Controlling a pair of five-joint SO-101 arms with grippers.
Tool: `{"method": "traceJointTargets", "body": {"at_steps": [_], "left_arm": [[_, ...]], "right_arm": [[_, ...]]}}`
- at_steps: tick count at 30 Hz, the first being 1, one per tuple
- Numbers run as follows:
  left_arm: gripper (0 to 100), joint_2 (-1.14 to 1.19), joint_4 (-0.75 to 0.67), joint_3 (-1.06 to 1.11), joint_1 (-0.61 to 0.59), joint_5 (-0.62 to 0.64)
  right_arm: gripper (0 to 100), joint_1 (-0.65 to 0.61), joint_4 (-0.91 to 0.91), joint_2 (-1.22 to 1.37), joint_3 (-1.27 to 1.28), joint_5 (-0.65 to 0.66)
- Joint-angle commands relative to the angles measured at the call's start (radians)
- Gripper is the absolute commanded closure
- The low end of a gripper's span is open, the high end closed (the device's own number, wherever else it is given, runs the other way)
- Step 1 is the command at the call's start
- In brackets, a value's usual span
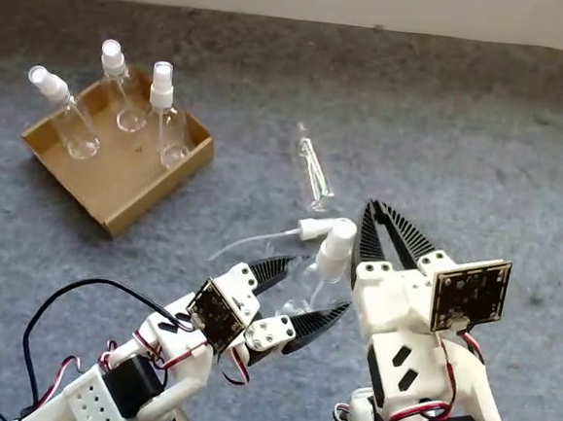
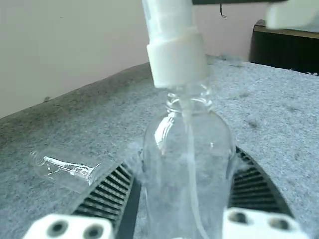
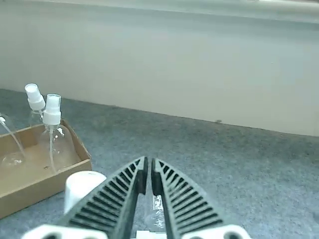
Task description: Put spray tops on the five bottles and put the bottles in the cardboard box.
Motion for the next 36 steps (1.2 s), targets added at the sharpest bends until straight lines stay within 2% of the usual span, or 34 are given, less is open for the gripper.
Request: {"method": "traceJointTargets", "body": {"at_steps": [1, 11, 15, 19, 26, 29, 36], "left_arm": [[88, -0.008, -0.025, 0.022, -0.012, -0.012], [88, -0.007, -0.025, 0.022, -0.012, -0.012], [88, -0.007, -0.025, 0.022, -0.012, -0.012], [88, -0.005, -0.025, 0.022, -0.012, -0.012], [88, -0.005, -0.025, 0.022, -0.012, -0.012], [88, -0.005, -0.025, 0.022, -0.012, -0.012], [88, -0.005, -0.025, 0.022, -0.012, -0.012]], "right_arm": [[99.0, -0.01, 0.008, -0.001, -0.079, -0.014], [99.0, -0.013, 0.018, -0.001, -0.171, -0.018], [99.0, -0.091, 0.005, -0.001, -0.171, -0.018], [99.0, -0.143, -0.056, 0.002, -0.171, -0.018], [99.0, -0.145, -0.13, 0.002, -0.162, -0.018], [99.0, -0.159, -0.127, 0.005, -0.16, -0.02], [99.0, -0.285, -0.021, 0.004, -0.16, -0.02]]}}
